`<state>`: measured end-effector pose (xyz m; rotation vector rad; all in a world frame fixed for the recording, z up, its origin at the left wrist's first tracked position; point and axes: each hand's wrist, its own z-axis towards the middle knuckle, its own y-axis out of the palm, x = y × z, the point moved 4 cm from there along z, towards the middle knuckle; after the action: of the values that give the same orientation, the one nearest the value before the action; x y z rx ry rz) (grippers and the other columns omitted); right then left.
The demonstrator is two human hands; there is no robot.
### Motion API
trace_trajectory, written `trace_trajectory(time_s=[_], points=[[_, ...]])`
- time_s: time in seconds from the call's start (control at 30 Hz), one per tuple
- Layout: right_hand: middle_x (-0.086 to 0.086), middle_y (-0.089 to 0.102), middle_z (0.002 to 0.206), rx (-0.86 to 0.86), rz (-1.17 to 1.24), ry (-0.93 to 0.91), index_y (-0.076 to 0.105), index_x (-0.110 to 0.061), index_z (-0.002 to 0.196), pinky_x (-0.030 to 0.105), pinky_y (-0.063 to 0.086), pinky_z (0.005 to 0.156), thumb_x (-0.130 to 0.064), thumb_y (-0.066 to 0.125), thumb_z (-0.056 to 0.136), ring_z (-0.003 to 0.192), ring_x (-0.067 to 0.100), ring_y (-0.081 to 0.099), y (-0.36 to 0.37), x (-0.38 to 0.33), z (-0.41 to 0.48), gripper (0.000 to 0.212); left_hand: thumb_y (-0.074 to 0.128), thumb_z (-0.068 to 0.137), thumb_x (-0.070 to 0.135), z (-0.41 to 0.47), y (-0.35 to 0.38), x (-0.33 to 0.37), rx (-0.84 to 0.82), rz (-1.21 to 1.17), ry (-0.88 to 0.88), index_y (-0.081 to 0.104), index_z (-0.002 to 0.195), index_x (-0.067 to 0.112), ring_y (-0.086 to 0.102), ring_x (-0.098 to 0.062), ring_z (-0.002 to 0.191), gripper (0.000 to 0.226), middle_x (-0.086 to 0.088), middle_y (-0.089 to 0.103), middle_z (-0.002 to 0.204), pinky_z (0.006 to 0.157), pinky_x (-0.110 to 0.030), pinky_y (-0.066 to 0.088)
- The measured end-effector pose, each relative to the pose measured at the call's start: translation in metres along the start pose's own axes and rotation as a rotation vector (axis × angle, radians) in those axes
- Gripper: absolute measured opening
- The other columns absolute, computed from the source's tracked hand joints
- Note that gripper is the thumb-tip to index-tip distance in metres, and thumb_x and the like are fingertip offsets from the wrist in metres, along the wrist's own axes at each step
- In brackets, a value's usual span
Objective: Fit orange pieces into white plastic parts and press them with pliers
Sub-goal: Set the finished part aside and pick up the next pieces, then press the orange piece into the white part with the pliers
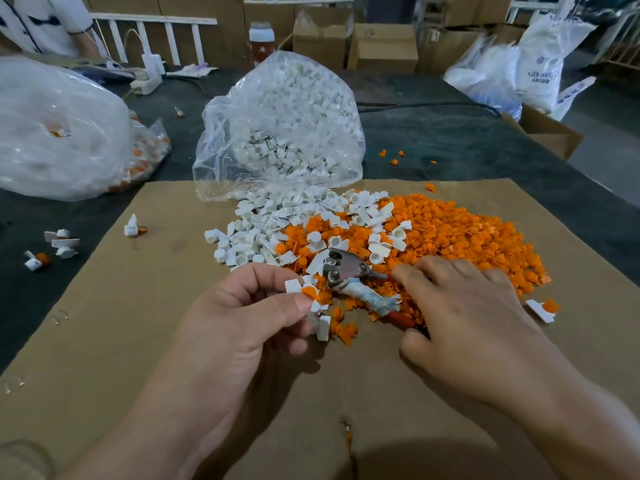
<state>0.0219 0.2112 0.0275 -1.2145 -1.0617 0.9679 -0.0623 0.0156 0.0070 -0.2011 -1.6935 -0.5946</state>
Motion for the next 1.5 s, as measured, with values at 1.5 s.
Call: trace_trajectory(time_s=[1.5], points=[[-0.017, 0.042, 0.118, 0.27, 0.455, -0.214, 0.045, -0.031, 0.129, 0.021, 0.034, 0.091, -0.044, 0.043, 0.074, 0.114, 0.007, 0.041, -0.019, -0.019, -0.01, 0.056, 0.075, 0.058, 0.014, 0.004, -0.005, 0.012, 0.13, -0.182, 0.083, 0.074, 0.073, 0.019, 0.06, -0.012, 0.053, 0.015, -0.009, 0.062, 0.066, 0.041, -0.02, 0.047]])
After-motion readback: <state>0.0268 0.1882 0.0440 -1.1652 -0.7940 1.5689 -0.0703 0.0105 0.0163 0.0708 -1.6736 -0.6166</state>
